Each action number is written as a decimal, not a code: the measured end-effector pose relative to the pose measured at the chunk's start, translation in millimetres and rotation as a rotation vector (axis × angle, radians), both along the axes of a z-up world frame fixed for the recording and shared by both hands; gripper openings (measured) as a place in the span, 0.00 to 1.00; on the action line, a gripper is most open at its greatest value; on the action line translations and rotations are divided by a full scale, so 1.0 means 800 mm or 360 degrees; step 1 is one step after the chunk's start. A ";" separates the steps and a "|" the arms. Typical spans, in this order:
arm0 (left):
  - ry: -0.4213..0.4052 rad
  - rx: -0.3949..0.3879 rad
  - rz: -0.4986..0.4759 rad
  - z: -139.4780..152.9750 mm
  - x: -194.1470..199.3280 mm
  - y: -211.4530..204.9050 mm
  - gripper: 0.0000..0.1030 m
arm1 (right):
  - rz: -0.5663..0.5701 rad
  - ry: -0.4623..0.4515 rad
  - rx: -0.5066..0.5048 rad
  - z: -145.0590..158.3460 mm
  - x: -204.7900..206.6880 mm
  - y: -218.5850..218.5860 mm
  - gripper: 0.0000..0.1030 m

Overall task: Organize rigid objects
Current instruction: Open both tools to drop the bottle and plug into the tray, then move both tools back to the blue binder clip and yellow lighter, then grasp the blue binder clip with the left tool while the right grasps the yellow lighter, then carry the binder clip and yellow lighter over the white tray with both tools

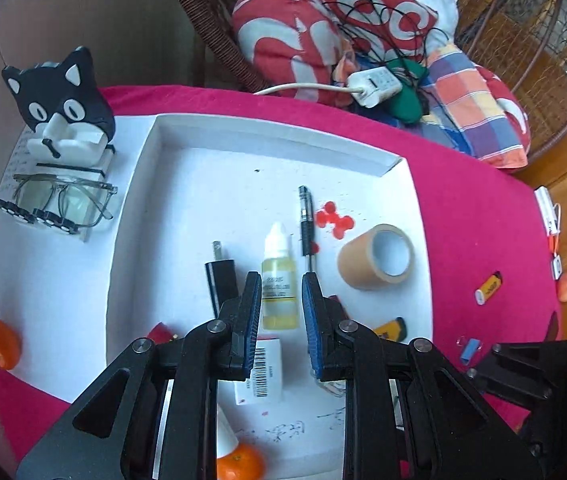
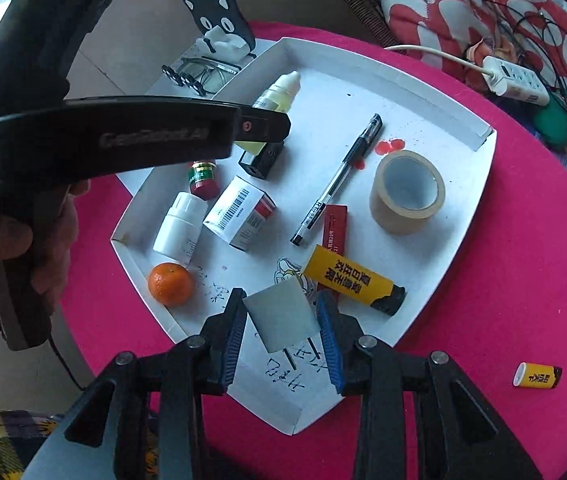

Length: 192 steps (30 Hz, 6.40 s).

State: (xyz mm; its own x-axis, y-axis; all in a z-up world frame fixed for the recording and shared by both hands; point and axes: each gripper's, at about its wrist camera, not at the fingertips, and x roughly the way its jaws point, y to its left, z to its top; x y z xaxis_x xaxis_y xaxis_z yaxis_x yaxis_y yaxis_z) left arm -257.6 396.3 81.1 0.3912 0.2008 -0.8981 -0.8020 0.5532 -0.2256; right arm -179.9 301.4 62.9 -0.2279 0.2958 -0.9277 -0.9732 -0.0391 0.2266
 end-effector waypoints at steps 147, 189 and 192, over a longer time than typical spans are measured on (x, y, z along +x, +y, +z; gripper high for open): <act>-0.0295 0.0602 0.0046 0.235 0.074 -0.170 0.32 | -0.0678 -0.0231 0.1116 0.264 0.202 -0.211 0.79; -0.0024 0.0337 0.0072 0.121 -0.029 -0.016 0.32 | -0.0257 -0.0149 0.0514 0.138 0.025 -0.025 0.79; -0.0005 0.0315 0.0034 0.109 -0.025 -0.011 0.32 | -0.0259 -0.0138 0.0454 0.125 0.018 -0.019 0.79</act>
State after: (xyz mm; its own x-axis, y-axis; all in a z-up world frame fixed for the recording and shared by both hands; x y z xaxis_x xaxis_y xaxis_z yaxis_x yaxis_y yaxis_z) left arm -277.2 387.2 168.5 0.3878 0.3816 -0.8391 -0.8135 0.5697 -0.1168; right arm -165.3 286.0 163.1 -0.0800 0.5720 -0.8163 -0.9871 0.0687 0.1449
